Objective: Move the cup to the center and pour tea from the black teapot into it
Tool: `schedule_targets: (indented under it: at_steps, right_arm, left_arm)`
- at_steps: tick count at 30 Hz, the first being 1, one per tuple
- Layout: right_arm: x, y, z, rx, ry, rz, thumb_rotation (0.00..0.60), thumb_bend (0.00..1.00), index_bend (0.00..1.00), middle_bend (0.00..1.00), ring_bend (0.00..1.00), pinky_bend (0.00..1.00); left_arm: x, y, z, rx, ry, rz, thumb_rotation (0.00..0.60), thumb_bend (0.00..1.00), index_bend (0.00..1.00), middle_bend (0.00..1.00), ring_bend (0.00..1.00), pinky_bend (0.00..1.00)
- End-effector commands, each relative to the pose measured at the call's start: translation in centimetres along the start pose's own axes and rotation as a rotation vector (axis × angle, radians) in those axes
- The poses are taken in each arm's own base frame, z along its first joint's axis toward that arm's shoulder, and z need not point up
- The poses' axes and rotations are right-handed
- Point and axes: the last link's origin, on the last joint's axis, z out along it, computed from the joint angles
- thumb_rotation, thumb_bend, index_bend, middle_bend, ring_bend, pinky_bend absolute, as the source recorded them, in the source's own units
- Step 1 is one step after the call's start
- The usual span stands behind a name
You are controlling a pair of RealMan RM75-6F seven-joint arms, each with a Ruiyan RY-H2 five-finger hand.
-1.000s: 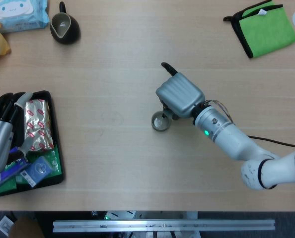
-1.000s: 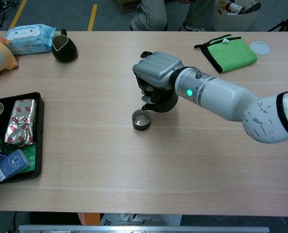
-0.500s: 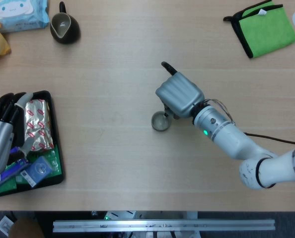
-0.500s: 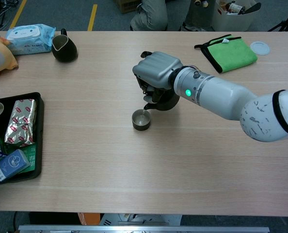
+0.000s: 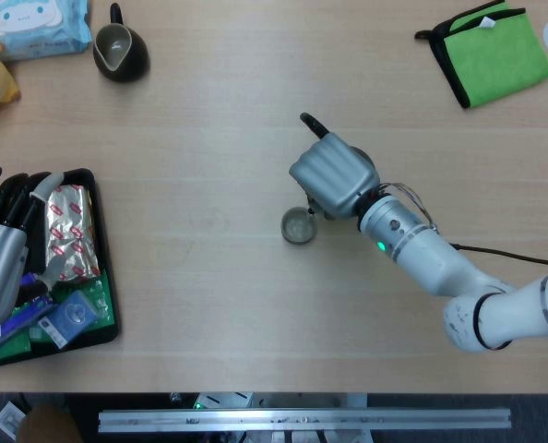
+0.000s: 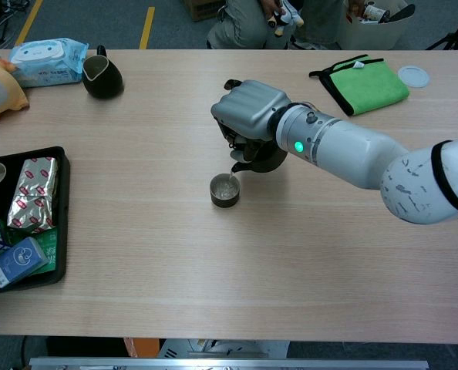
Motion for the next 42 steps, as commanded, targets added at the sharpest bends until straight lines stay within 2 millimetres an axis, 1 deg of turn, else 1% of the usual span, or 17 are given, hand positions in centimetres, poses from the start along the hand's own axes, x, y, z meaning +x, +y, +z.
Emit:
schedule_targets:
  at_steps: [1,17,27,42]
  right_arm:
    - [0.0,0.0,0.0,-0.001,0.001,-0.003,0.566,0.33,1.0,0.96,0.91,0.04]
    - [0.1,-0.5,0.3,0.007,0.021,0.002,0.567,0.33,1.0,0.96,0.91,0.04]
    - [-0.5,-0.8,-0.4,0.01,0.033,0.06,0.57,0.33,1.0,0.96,0.91,0.05]
    - [-2.0,0.4,-1.2,-0.015,0.048,0.171,0.572,0.33,1.0,0.96,0.91,0.05]
  left_arm:
    - [0.0,-0.1,0.0,0.002,-0.002,0.0,0.6,0.27,0.1,0.16,0.13,0.08]
    - [-0.1,-0.5,0.1,0.016,-0.009,-0.006,0.6,0.27,0.1,0.16,0.13,0.08]
    - [-0.3,-0.4,0.2,0.012,-0.016,-0.01,0.6,0.27,0.1,0.16,0.13,0.08]
    - [-0.4,-0.1,0.5,-0.003,-0.027,-0.006,0.6,0.27,0.1,0.16,0.13,0.08]
